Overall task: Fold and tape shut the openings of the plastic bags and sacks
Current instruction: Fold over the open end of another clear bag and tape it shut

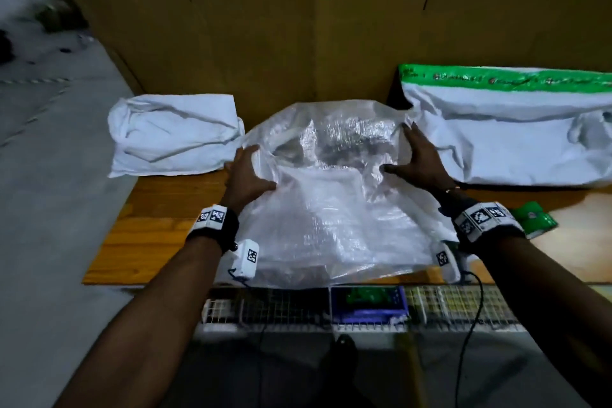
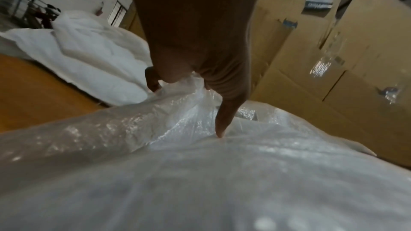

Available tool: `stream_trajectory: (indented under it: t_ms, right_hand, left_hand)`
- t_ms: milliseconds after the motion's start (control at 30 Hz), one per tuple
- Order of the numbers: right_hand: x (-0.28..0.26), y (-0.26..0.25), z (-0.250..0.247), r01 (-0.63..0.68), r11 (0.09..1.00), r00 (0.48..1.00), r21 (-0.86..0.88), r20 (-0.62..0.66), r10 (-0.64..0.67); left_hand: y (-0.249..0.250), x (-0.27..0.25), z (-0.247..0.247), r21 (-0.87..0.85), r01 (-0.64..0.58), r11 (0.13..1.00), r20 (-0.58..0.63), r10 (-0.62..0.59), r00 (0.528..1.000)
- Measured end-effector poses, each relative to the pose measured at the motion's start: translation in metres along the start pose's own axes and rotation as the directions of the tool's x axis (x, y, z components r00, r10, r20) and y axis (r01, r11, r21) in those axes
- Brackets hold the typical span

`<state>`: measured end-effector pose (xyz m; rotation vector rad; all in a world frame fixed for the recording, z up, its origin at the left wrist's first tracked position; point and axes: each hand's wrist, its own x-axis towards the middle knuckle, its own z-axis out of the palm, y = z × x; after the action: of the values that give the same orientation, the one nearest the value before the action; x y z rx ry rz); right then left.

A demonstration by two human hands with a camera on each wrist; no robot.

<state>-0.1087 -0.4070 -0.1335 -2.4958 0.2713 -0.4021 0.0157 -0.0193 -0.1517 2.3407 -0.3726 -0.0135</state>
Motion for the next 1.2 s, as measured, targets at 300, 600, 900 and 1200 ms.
stream_trajectory:
  t_ms: [300, 600, 900, 1200]
  right_hand:
    - [-0.001, 0.048, 0.052, -0.058, 0.985, 0.983, -0.162, 0.164, 0.085]
    - [-0.056, 0.053, 0.079, -0.056, 0.982, 0.997, -0.182, 0.039, 0.064]
    - [-0.082, 0.044, 0.095, -0.134, 0.907, 0.922, -0.400, 0.285, 0.261]
    - [-0.032, 0.038, 0.125, -0.158, 0.942, 0.966, -0.296, 0.150, 0.209]
  left_hand:
    - [-0.040, 0.008, 0.054, 0.278, 0.069, 0.958, 0.188, -0.124, 0.974]
    - [-0.058, -0.039, 0.088, 0.193, 0.205, 0.960, 0.061, -0.220, 0.974]
    - [-0.055, -0.059, 0.082, 0.212, 0.273, 0.938, 0.221, -0.318, 0.922]
    - [-0.064, 0.007, 0.103, 0.095, 0.205, 0.974, 0.114, -0.215, 0.970]
